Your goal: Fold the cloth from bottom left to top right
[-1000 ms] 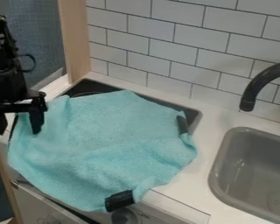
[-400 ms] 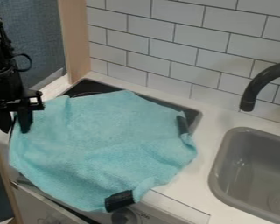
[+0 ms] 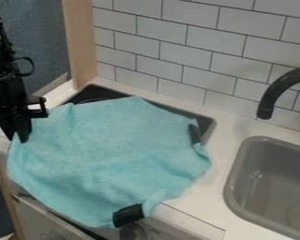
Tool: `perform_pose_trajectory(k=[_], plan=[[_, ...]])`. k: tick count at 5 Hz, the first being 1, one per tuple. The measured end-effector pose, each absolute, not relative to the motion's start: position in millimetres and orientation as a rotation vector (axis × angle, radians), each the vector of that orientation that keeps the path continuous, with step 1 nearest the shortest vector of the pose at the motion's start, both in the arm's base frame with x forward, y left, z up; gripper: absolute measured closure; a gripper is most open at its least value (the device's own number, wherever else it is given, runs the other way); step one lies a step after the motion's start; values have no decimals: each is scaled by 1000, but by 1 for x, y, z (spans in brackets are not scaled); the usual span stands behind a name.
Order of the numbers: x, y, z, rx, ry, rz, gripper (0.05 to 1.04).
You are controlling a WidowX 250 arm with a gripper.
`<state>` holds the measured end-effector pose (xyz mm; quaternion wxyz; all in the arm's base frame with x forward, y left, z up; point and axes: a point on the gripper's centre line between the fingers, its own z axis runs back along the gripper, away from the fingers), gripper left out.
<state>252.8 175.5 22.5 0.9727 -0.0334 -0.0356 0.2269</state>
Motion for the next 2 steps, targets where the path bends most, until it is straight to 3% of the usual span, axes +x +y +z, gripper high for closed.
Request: perform_pose_trajectory(k=[2], plan=[[261,144,47,-100,-7,499,1020]])
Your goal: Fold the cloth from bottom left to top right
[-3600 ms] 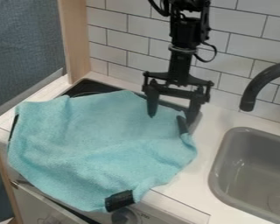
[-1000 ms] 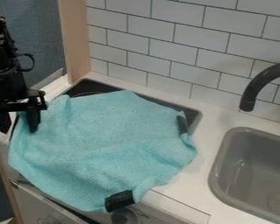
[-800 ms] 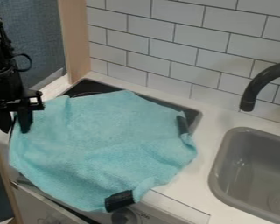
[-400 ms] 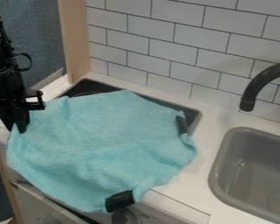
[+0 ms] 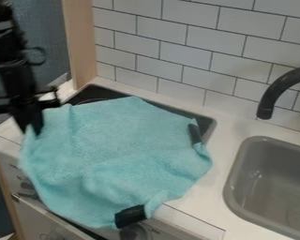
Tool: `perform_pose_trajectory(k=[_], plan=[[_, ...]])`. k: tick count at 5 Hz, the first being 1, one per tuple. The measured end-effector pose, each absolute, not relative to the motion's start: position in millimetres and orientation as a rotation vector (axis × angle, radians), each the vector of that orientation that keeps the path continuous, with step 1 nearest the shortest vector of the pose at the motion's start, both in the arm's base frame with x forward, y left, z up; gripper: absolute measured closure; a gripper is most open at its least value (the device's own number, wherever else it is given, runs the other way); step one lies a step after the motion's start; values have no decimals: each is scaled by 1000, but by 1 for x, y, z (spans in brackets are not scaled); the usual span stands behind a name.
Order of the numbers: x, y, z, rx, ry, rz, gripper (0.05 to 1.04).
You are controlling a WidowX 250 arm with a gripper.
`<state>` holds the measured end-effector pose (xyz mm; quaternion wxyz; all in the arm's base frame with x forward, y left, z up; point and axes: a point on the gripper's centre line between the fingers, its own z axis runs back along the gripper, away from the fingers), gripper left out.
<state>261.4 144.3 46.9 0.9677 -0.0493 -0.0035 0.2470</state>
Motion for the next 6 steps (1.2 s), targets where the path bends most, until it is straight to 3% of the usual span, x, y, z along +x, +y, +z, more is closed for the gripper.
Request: perform_pose_trajectory(k=[2,3,4,6], plan=[[294,112,79,-156,-63,487,1020],[314,91,79,-173,-71,450,1020],[329,70,72,-176,-70,436,1020],[352,38,35,-98,-8,390,999]])
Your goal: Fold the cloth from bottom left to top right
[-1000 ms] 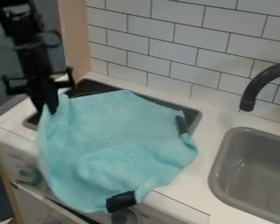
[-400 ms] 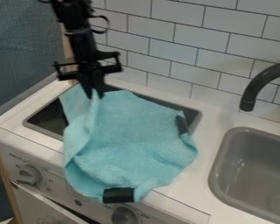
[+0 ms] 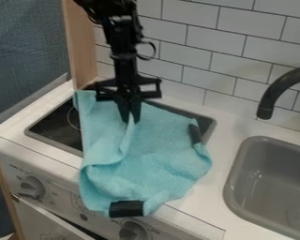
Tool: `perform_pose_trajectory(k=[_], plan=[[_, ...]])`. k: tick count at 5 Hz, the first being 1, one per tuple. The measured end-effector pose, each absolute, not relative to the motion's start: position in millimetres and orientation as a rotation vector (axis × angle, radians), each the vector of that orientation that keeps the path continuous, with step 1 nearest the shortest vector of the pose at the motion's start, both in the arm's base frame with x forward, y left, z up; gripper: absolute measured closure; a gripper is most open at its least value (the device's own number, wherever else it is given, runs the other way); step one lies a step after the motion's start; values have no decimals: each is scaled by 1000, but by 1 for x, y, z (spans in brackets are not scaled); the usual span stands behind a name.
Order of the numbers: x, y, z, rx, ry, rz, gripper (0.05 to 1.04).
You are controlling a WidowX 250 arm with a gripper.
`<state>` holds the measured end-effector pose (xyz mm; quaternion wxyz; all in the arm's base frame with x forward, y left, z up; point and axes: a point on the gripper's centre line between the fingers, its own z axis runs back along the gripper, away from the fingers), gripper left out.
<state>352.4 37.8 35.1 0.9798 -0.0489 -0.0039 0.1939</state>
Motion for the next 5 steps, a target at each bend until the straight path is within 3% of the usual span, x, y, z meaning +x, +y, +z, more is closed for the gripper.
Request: perform_pose_trajectory(k=[1,3,4,5], plan=[[355,36,26,-66,25,409,820],[353,37,26,-55,44,433,233],[353,38,26,-47,42,441,58],[350,36,25,-59,53,427,79]])
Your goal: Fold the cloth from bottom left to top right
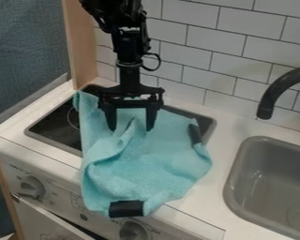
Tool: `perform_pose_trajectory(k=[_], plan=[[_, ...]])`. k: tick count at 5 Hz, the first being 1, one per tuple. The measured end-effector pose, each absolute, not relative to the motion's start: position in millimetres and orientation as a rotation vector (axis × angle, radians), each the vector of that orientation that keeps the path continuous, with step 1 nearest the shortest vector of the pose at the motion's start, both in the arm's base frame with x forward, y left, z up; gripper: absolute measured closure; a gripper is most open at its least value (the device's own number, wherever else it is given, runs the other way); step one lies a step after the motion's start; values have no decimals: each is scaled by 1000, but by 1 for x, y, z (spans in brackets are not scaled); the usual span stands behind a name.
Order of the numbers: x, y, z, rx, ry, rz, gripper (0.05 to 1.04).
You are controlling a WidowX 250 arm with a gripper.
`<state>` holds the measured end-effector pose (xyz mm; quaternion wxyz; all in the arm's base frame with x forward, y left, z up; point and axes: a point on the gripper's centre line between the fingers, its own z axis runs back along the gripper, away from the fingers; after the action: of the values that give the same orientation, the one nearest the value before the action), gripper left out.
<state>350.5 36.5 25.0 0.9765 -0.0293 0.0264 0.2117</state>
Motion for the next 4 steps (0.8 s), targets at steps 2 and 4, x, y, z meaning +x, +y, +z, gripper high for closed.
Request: perform_pose_trajectory(k=[2,4], plan=[[349,37,75,-114,-35,428,85],[343,44,99,-136,-94,441,85]])
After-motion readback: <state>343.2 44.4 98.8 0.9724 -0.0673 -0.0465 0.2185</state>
